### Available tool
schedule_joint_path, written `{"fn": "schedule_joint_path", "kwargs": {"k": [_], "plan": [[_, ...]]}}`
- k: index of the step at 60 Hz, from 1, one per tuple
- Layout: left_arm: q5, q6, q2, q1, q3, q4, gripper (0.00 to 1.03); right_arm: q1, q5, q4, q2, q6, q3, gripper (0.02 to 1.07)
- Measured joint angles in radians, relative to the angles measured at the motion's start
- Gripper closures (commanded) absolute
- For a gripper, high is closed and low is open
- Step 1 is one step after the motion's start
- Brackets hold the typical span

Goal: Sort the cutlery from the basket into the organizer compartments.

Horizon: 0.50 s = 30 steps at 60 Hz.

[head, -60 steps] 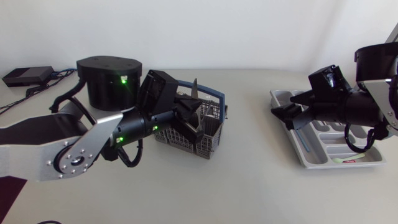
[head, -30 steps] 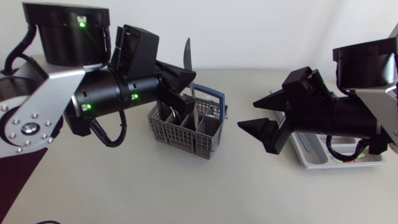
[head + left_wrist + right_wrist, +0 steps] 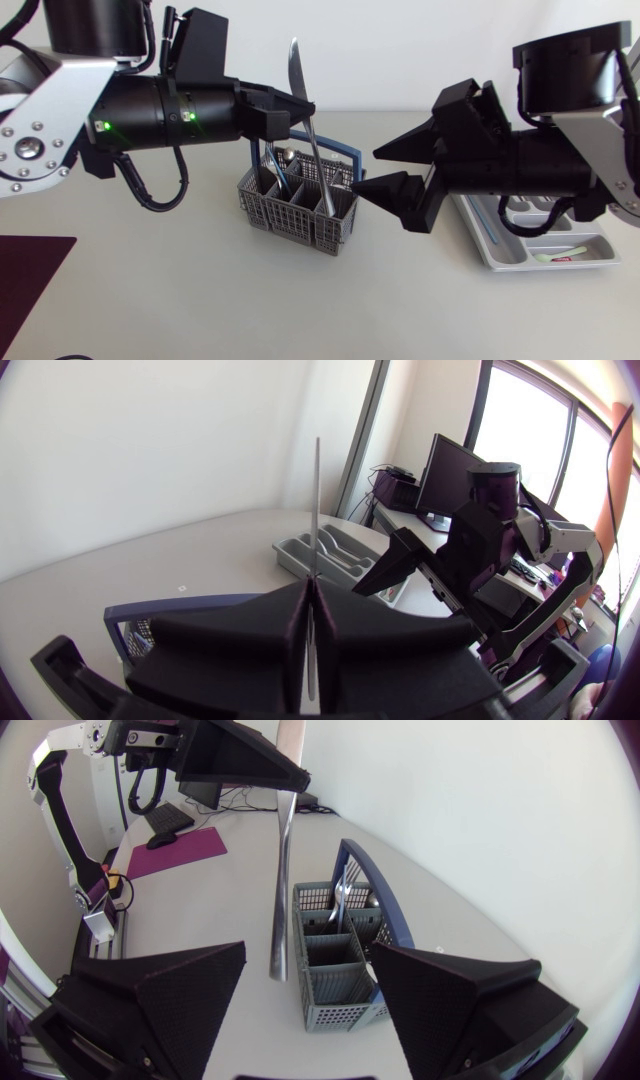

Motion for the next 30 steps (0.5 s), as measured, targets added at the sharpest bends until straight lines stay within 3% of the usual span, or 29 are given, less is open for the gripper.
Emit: {"fn": "schedule_joint_path", "kwargs": {"k": [13, 30], "plan": [[0.061, -0.033, 0.04, 0.006, 0.005, -0.012, 1.0, 0.039, -0.011, 0.03, 0.072, 0.037, 0.026, 0.18], [0.087, -0.058, 0.073, 0.001, 0.005, -0.011, 1.0, 0.064, -0.015, 0.071, 0.133, 0.066, 0.038, 0.49]]}}
